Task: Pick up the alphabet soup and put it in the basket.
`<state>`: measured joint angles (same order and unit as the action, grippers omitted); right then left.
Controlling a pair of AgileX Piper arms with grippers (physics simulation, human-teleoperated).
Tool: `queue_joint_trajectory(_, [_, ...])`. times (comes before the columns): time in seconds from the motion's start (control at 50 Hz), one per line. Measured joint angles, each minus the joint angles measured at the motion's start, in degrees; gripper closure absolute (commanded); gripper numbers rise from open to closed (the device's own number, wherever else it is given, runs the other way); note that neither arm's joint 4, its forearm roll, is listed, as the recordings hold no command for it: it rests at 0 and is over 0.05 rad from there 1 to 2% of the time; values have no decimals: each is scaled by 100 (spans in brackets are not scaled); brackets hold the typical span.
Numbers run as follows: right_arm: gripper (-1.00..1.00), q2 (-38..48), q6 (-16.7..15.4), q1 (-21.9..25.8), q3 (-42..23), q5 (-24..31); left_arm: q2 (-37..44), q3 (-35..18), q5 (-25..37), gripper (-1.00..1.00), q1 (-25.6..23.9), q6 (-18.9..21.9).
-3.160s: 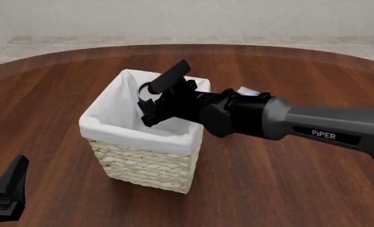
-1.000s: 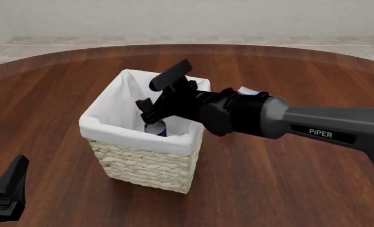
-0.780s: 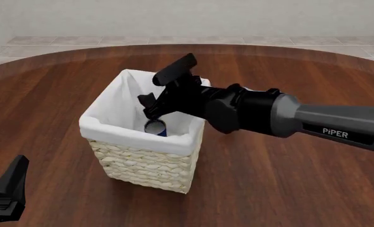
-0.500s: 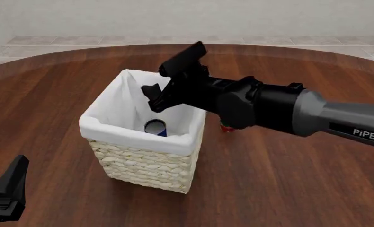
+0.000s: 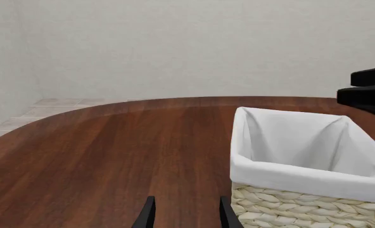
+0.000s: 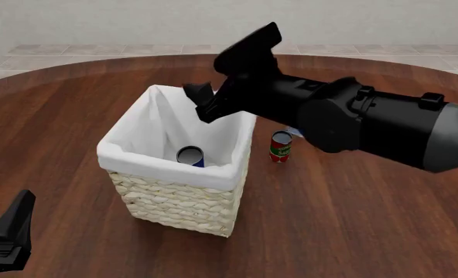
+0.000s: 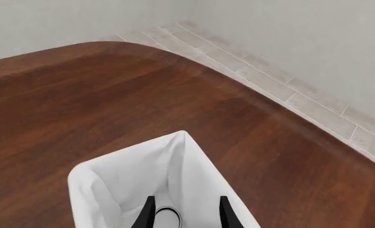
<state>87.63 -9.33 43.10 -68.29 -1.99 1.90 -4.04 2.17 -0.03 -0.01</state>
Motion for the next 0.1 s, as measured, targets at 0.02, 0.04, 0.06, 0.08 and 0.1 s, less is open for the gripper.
queue_joint_trajectory(0.02, [-100,-35,-8,-3,10,3,0,0,0,-100,0,0])
queue_joint_trajectory(0.04, [-100,-68,-16,-6,21,6,0,0,0,-100,0,0])
queue_joint_trajectory(0.06, [-100,-100,-24,-10,32,8,0,0,0,-100,0,0])
queue_joint_trajectory(0.08, [-100,-133,-31,-12,43,11,0,0,0,-100,0,0])
queue_joint_trajectory(0.1, [-100,-165,-39,-15,55,13,0,0,0,-100,0,0])
